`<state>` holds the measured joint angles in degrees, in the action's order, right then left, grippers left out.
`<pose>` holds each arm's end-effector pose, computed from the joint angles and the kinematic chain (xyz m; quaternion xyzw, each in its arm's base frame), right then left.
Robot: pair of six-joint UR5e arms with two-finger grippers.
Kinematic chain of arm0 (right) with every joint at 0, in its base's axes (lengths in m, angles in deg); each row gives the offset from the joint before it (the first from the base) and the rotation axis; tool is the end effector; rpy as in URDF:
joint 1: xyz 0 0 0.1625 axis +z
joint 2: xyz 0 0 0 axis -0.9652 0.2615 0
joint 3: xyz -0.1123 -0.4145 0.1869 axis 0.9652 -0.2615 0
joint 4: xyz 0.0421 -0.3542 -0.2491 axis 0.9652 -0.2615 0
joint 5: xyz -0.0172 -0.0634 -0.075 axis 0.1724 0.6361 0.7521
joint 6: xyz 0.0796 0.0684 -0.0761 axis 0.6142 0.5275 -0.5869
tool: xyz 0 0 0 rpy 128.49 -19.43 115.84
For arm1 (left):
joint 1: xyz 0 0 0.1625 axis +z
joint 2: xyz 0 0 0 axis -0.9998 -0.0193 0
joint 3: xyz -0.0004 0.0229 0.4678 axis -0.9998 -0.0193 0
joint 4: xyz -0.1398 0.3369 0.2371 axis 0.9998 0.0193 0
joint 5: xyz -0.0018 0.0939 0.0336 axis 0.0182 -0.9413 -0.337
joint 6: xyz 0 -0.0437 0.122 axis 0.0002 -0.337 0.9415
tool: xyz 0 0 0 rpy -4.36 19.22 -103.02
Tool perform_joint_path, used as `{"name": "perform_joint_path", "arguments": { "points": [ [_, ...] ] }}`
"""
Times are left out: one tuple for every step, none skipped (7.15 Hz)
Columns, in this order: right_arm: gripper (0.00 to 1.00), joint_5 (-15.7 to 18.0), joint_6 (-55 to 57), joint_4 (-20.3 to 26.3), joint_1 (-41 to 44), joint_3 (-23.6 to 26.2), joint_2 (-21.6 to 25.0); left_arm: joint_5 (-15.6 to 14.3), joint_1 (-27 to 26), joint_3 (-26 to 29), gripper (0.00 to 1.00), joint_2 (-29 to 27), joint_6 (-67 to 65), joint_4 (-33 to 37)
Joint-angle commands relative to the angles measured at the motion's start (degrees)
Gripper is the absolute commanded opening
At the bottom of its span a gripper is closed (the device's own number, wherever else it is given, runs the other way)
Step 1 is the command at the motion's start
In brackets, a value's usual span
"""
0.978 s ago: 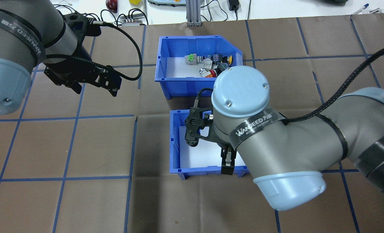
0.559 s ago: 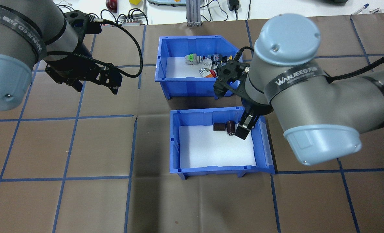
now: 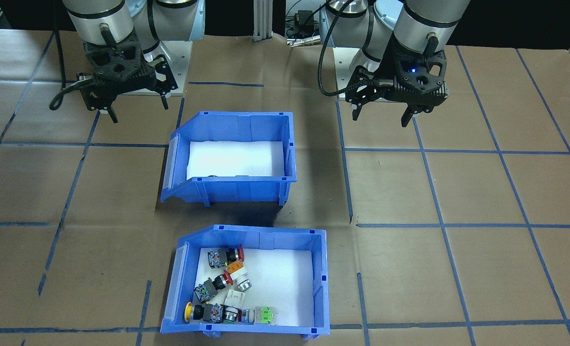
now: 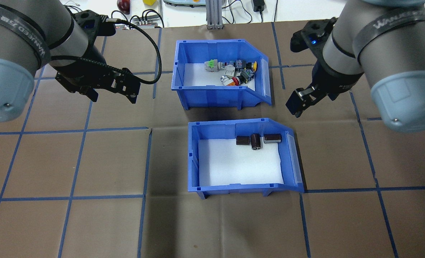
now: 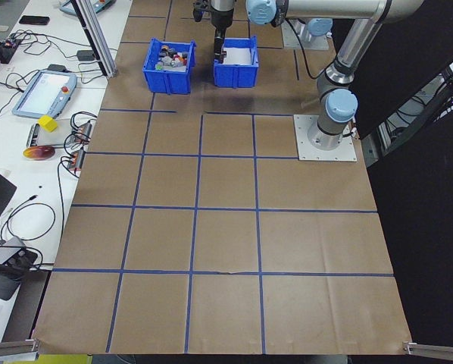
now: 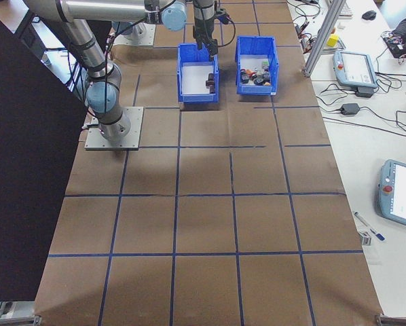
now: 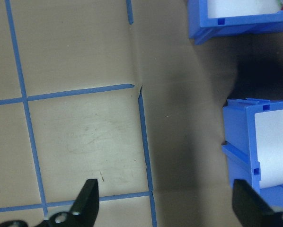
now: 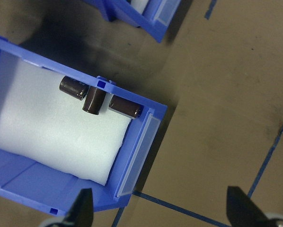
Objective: Place button box in front
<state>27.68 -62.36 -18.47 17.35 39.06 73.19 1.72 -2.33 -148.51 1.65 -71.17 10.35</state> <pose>0.1496 -0.4617 0.4844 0.1610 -0.9864 0.0325 0.0095 -0.1483 -0.4811 0.4926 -0.0592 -0.9977 0.0277 0.0171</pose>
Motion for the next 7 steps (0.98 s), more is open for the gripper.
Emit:
{"name": "perform_joint_path", "arguments": {
  "points": [
    [1.0, -0.1, 12.4, 2.4, -1.6, -3.9, -1.6, -0.1, 0.0, -0.7, 0.99, 0.6, -0.1, 0.4],
    [1.0, 0.2, 13.4, 2.3, -1.8, -4.8, -2.8, -0.1, 0.0, -0.5, 0.99, 0.4, -0.1, 1.4],
    [1.0, 0.0, 13.4, 2.3, -2.3, -4.7, -3.4, -0.9, 0.1, 0.6, 0.99, -0.5, -0.1, 2.5],
    [1.0, -0.1, 13.4, 2.3, -2.8, -4.8, -3.4, -1.0, 0.1, 0.3, 0.99, -0.7, -0.1, 2.6],
    [1.0, -0.2, 13.4, 2.4, -3.0, -4.7, -3.3, -0.9, 0.1, 0.1, 0.99, -0.2, -0.3, 3.2],
    [1.0, -0.2, 13.4, 2.4, -2.9, -4.8, -3.3, -0.9, 0.1, 0.6, 0.99, -0.8, -2.5, 4.5],
    [1.0, -0.1, 13.4, 2.4, -3.0, -4.8, -3.2, -1.0, 0.1, 0.5, 0.99, -0.5, -2.8, 4.5]
  ]
}}
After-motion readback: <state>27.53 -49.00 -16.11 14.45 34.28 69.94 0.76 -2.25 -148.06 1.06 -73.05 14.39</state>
